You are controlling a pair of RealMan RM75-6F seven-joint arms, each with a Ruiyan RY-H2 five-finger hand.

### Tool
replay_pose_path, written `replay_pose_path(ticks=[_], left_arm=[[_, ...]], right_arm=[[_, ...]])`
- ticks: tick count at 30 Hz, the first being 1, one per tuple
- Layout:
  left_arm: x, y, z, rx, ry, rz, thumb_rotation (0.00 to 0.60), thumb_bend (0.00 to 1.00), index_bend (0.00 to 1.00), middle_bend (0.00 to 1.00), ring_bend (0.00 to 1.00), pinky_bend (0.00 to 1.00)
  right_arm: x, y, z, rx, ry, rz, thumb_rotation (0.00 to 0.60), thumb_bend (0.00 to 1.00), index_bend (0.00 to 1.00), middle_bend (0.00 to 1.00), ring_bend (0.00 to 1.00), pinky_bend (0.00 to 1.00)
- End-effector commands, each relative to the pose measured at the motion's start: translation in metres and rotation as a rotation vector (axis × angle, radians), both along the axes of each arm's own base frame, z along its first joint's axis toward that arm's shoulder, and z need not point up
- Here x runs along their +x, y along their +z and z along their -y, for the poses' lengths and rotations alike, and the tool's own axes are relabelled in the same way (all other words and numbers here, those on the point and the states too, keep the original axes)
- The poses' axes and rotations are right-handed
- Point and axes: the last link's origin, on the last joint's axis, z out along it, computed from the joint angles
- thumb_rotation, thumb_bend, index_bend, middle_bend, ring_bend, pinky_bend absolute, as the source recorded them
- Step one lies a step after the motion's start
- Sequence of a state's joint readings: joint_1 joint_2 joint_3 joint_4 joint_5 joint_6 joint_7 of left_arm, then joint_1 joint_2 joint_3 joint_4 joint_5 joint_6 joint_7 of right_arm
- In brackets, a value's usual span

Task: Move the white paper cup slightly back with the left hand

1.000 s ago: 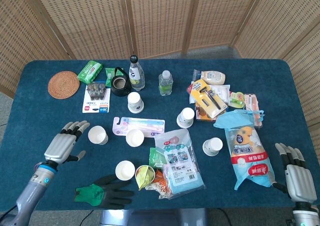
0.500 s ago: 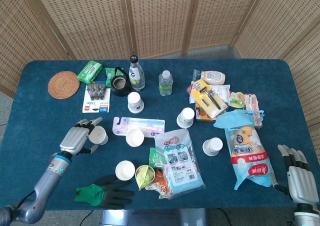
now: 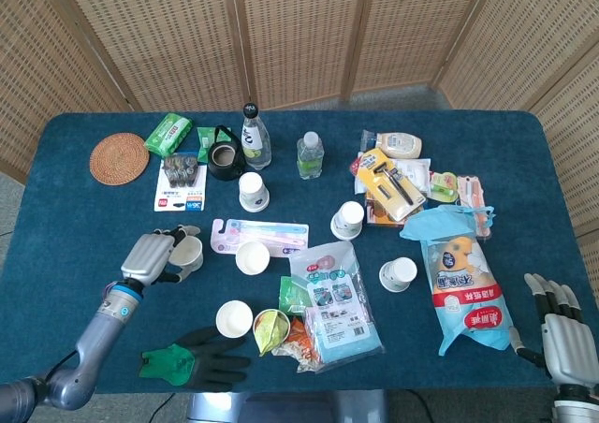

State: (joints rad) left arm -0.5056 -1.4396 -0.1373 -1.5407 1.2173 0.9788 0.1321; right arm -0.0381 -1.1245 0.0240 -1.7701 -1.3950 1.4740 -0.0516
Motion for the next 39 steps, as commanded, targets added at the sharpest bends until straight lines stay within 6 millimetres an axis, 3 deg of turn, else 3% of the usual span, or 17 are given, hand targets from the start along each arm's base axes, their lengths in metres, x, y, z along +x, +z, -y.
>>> replay_pose_path(ticks=[1,9,13,16,31,34,36,39], left_arm=[[0.002,0.012,0.000,0.000,-0.034,-0.039,0.600,0.40,0.21,0.29,0.40,0.33],[0.006,0.050,0.001,-0.037,-0.123,-0.269,0.600,0.40,0.20,0.29,0.39,0.30],[0.009,0.053,0.004,-0.075,-0.159,-0.373,0.600,0.40,0.21,0.29,0.38,0.24],[0.010,0.050,0.004,-0.095,-0.194,-0.461,0.600,0.40,0.23,0.29,0.38,0.18],[0.045,0.011,-0.010,-0.136,-0.305,-0.662,0.600,0.40,0.23,0.27,0.36,0.13],[0.051,0.004,-0.014,-0.139,-0.305,-0.685,0.600,0.40,0.12,0.20,0.29,0.11],[0.055,-0.001,-0.015,-0.142,-0.302,-0.688,0.600,0.40,0.01,0.10,0.16,0.09],[0.062,-0.005,-0.017,-0.119,-0.302,-0.673,0.600,0.40,0.00,0.00,0.01,0.06]], right_arm=[[0.001,0.000,0.000,0.001,0.002,-0.001,0.600,0.42,0.00,0.04,0.00,0.00],[0.001,-0.002,0.001,0.008,0.003,0.008,0.600,0.42,0.00,0.04,0.00,0.00],[0.000,-0.004,0.000,0.011,0.002,0.012,0.600,0.42,0.00,0.04,0.00,0.00],[-0.001,-0.003,0.000,0.009,0.002,0.011,0.600,0.42,0.00,0.04,0.00,0.00],[-0.007,0.001,-0.010,-0.010,-0.012,0.025,0.600,0.42,0.00,0.04,0.00,0.00],[-0.008,0.002,-0.012,-0.015,-0.016,0.026,0.600,0.42,0.00,0.04,0.00,0.00],[-0.008,0.003,-0.013,-0.017,-0.017,0.027,0.600,0.42,0.00,0.04,0.00,0.00],[-0.008,0.003,-0.015,-0.017,-0.017,0.031,0.600,0.42,0.00,0.04,0.00,0.00]])
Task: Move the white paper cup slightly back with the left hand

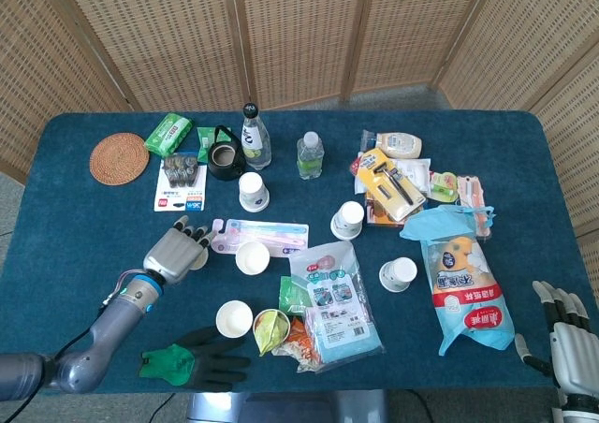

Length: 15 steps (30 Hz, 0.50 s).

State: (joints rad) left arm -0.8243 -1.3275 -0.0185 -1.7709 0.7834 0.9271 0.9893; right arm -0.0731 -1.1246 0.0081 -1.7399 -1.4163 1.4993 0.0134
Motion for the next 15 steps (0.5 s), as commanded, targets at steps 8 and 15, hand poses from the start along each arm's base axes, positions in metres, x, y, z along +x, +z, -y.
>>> replay_pose_path(ticks=[8,15], left_arm=[[0.009,0.014,-0.003,0.087,0.004,0.138,0.600,0.40,0.00,0.00,0.00,0.00],[-0.029,0.027,0.006,0.094,0.102,0.308,0.600,0.40,0.00,0.01,0.02,0.07]], right_arm=[[0.000,0.000,-0.001,0.001,0.001,0.010,0.600,0.42,0.00,0.04,0.00,0.00],[0.002,-0.005,0.002,0.010,0.008,0.020,0.600,0.42,0.00,0.04,0.00,0.00]])
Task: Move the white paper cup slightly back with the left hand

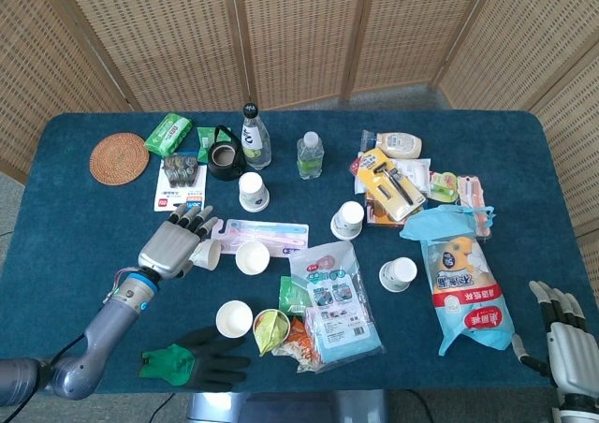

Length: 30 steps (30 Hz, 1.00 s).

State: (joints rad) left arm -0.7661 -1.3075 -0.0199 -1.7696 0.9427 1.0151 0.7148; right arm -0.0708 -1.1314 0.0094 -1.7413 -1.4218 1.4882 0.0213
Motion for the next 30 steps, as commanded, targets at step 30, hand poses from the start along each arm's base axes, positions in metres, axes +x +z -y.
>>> replay_pose_path(ticks=[30], left_arm=[[-0.073,-0.024,-0.009,-0.046,0.178,0.290,0.600,0.40,0.09,0.23,0.27,0.21]], right_arm=[[0.012,0.001,-0.001,-0.003,-0.006,-0.011,0.600,0.42,0.00,0.04,0.00,0.00]])
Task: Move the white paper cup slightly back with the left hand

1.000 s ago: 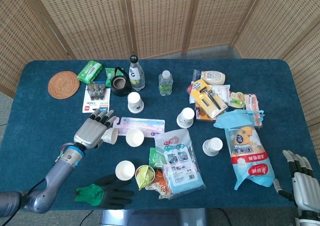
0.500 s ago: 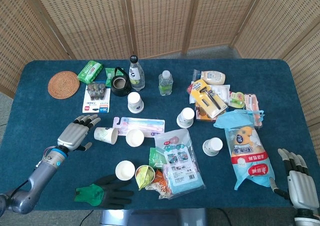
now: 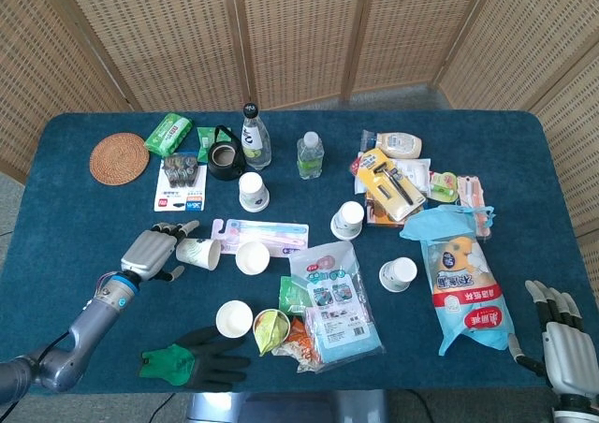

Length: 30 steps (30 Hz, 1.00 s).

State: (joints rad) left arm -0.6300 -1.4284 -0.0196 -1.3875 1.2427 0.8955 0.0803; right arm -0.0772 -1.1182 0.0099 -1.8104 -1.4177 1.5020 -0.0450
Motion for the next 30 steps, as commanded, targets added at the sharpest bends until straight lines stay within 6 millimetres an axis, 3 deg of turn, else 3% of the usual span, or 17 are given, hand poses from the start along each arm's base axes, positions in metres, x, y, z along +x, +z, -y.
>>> replay_pose_path(ticks=[1,11,17,24,30], left_arm=[[0.001,-0.003,-0.003,0.009,0.002,0.005,0.600,0.40,0.11,0.25,0.28,0.22],[0.006,-0.009,-0.009,0.030,0.001,0.040,0.600,0.40,0.26,0.35,0.39,0.34],[0.010,0.014,-0.012,0.075,-0.062,-0.018,0.600,0.40,0.25,0.35,0.39,0.34],[0.018,0.047,-0.010,0.135,-0.204,-0.238,0.600,0.40,0.25,0.35,0.39,0.32],[0.026,0.061,-0.006,0.166,-0.334,-0.441,0.600,0.40,0.25,0.34,0.38,0.30]], right_arm=[[0.000,0.000,0.000,-0.001,-0.002,0.002,0.600,0.42,0.00,0.04,0.00,0.00],[-0.001,0.001,-0.002,-0.004,-0.007,0.007,0.600,0.42,0.00,0.04,0.00,0.00],[-0.002,0.001,-0.002,-0.002,-0.009,0.012,0.600,0.42,0.00,0.04,0.00,0.00],[-0.005,-0.003,-0.001,0.008,-0.012,0.022,0.600,0.42,0.00,0.04,0.00,0.00],[-0.008,-0.005,0.000,0.011,-0.013,0.028,0.600,0.42,0.00,0.04,0.00,0.00]])
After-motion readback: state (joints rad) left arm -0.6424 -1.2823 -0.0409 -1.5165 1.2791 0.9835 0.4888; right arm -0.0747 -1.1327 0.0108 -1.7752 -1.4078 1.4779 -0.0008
